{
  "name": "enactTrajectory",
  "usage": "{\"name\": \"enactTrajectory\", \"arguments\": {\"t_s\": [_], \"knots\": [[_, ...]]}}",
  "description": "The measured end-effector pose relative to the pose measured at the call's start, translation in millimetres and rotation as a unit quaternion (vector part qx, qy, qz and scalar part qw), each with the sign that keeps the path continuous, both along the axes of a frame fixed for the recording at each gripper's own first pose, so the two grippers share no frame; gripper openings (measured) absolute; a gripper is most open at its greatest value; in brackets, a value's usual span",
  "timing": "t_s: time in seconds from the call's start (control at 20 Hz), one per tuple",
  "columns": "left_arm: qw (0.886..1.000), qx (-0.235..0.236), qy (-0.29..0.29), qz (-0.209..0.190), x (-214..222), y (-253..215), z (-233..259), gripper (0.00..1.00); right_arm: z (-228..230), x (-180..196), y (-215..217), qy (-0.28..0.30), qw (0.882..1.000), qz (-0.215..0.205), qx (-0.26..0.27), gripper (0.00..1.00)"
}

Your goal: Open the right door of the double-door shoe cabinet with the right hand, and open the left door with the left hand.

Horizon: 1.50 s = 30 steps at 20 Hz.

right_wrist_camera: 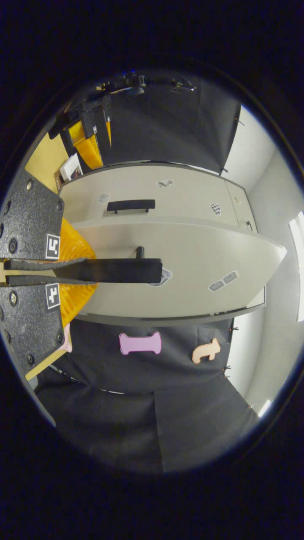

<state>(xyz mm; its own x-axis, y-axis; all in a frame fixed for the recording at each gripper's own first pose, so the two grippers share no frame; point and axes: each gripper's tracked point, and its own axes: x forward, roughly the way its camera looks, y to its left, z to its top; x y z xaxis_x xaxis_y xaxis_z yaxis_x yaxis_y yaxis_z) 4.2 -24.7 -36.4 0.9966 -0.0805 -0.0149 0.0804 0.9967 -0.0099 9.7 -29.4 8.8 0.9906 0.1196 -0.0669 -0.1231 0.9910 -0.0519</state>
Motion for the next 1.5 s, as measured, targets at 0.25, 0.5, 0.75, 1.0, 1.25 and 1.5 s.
{"name": "enactTrajectory", "arguments": {"t_s": [0.25, 0.5, 0.75, 1.0, 1.25, 1.5], "knots": [[1.0, 0.001, 0.008, -0.003, 2, -3, -9, 0.96, 3, -8, -40, 0.0, 0.999, -0.042, -0.006, 0.07], [1.0, -0.002, 0.011, 0.004, 2, 1, -11, 0.96, 8, -13, -92, -0.004, 0.994, -0.102, -0.03, 0.04], [1.0, 0.0, 0.011, 0.013, -4, 9, -10, 0.96, 14, -30, -109, -0.008, 0.996, -0.083, 0.019, 0.04], [0.999, -0.003, 0.002, 0.033, -16, 23, -5, 0.96, 15, -84, -91, -0.032, 0.994, -0.103, -0.007, 0.04], [0.999, -0.035, -0.02, 0.034, -21, 31, 11, 0.95, 10, -81, -23, -0.037, 0.998, -0.044, 0.003, 0.04], [0.998, -0.025, -0.013, 0.048, -27, 45, 2, 0.95, -13, -39, 3, -0.034, 0.998, -0.054, -0.011, 0.04]]}}
